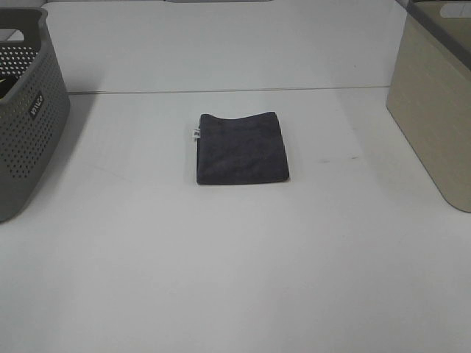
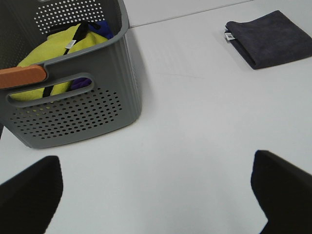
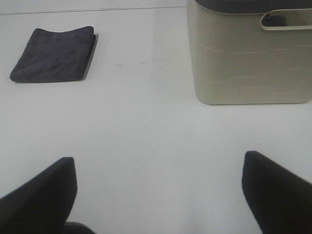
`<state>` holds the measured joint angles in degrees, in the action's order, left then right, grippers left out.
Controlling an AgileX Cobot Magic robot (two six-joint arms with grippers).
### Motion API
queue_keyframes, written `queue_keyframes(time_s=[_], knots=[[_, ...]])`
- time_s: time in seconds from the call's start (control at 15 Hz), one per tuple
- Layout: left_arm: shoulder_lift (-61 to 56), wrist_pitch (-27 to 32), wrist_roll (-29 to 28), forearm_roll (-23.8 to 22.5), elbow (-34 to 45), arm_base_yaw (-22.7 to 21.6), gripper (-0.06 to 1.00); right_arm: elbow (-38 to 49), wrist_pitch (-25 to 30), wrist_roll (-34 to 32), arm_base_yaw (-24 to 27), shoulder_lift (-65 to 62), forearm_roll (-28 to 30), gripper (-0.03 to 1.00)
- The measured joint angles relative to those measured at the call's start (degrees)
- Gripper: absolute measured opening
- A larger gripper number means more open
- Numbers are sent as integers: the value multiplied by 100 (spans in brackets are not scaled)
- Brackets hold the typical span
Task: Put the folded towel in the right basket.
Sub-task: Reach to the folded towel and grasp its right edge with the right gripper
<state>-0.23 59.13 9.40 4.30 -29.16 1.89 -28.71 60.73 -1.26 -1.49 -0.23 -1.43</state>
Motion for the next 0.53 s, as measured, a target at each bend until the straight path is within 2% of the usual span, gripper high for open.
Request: queue_keyframes(time_s=[0.53], knots=[[0, 0, 0, 0, 0, 0, 99, 0, 0, 0, 0, 0, 0, 85]])
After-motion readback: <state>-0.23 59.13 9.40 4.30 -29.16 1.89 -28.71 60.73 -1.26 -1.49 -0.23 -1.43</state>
